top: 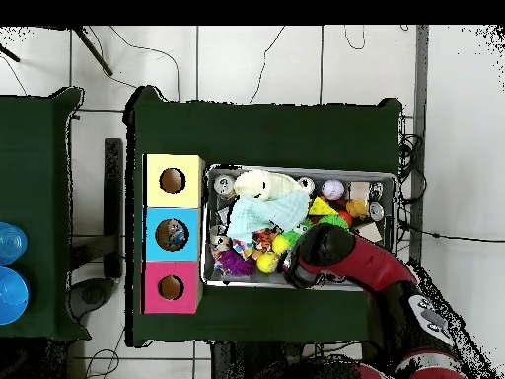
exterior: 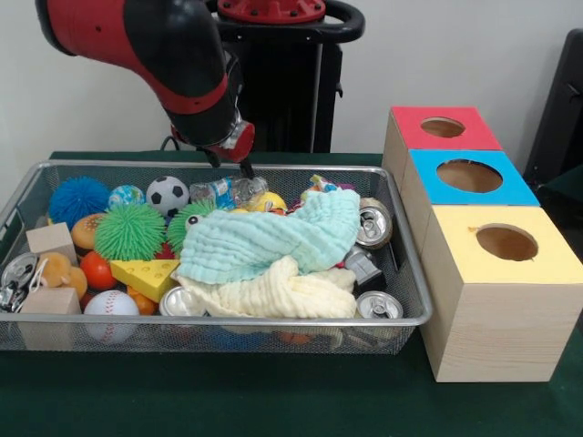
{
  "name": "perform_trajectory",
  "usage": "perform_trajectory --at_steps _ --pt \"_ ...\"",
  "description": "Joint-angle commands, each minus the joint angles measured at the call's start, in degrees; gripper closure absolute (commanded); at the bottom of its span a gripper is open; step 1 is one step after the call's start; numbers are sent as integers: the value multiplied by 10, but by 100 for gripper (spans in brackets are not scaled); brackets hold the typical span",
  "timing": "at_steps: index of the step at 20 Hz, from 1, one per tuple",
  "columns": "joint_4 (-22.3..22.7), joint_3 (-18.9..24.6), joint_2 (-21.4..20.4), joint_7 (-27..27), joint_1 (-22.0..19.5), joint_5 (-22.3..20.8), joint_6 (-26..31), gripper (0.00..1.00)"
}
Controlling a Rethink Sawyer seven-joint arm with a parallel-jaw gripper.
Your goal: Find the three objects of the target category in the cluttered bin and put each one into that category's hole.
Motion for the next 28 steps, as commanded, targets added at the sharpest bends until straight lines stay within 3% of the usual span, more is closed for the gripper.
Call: perform_trajectory --at_steps 1,6,11,17,28 --pt "-49 -3 -15 183 21 75 5 0" --pt "-9 -20 -43 185 43 101 -23 0" --pt "-47 -33 -21 182 56 121 -7 0" --pt "-56 -45 -8 177 64 140 -17 0" --pt "-39 -39 11 135 48 162 -68 0"
